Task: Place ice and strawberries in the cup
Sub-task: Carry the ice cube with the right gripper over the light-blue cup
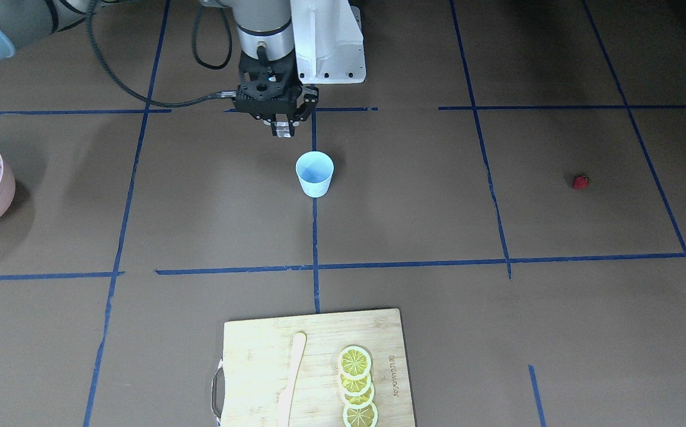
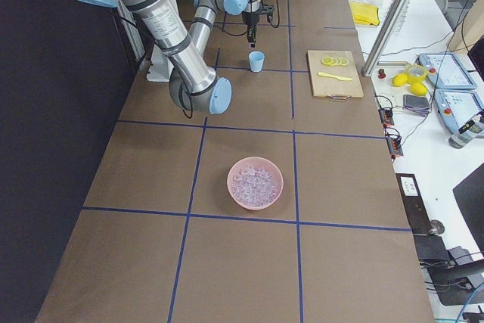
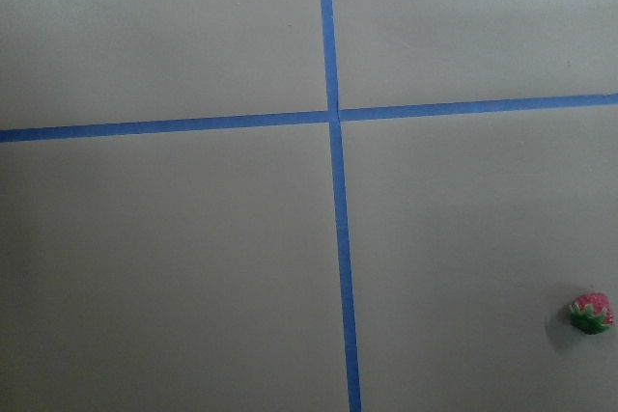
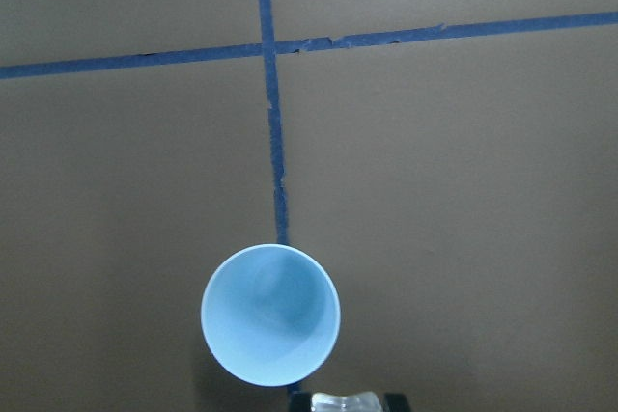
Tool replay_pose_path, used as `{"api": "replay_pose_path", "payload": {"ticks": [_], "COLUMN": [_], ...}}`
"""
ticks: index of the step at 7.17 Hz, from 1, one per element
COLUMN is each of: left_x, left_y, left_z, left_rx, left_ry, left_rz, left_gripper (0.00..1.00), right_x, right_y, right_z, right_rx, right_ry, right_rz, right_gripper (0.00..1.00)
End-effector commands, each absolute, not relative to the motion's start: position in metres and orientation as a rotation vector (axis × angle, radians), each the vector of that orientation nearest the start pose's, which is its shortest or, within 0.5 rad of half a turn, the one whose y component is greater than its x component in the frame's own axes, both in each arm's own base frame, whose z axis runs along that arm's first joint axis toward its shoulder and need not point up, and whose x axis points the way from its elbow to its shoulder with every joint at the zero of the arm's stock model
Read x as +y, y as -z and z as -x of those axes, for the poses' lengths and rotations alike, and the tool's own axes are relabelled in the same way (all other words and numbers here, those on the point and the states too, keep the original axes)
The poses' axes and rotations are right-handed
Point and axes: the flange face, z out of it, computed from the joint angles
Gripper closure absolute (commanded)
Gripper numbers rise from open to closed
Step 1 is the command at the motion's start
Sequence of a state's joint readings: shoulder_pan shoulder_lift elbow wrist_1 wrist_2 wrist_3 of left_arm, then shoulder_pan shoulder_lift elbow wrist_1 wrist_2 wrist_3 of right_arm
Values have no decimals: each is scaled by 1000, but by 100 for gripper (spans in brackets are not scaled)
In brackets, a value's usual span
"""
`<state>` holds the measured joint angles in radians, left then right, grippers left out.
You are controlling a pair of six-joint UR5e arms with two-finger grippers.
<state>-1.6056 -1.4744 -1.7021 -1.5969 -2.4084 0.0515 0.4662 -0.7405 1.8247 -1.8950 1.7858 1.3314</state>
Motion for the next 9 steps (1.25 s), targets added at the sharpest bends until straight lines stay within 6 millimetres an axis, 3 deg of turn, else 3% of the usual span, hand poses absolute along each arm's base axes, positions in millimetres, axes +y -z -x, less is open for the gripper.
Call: {"api": "replay_pose_path", "payload": {"ticks": [1, 2, 4, 6, 9], "left_x": [-452, -452, -452, -452, -452], "left_y": [-633, -632, -632, -632, -633], "left_z": [75, 75, 75, 75, 74], "left_rx": [834, 836, 836, 836, 836], "left_ry": [-41, -43, -43, -42, -42], "left_rz": [-93, -94, -94, -94, -92], "left_gripper": [0, 0, 0, 0, 0], "right_x": [-400, -407, -409, -407, -404], "right_y": [-111, -113, -116, -117, -113], "right_z": [570, 584, 585, 581, 575], "right_rx": [-793, -781, -769, -774, -790], "right_ry": [-159, -163, -167, -153, -138], "right_rz": [-112, -110, -123, -129, -139], "right_gripper": [100, 100, 97, 1, 1]}}
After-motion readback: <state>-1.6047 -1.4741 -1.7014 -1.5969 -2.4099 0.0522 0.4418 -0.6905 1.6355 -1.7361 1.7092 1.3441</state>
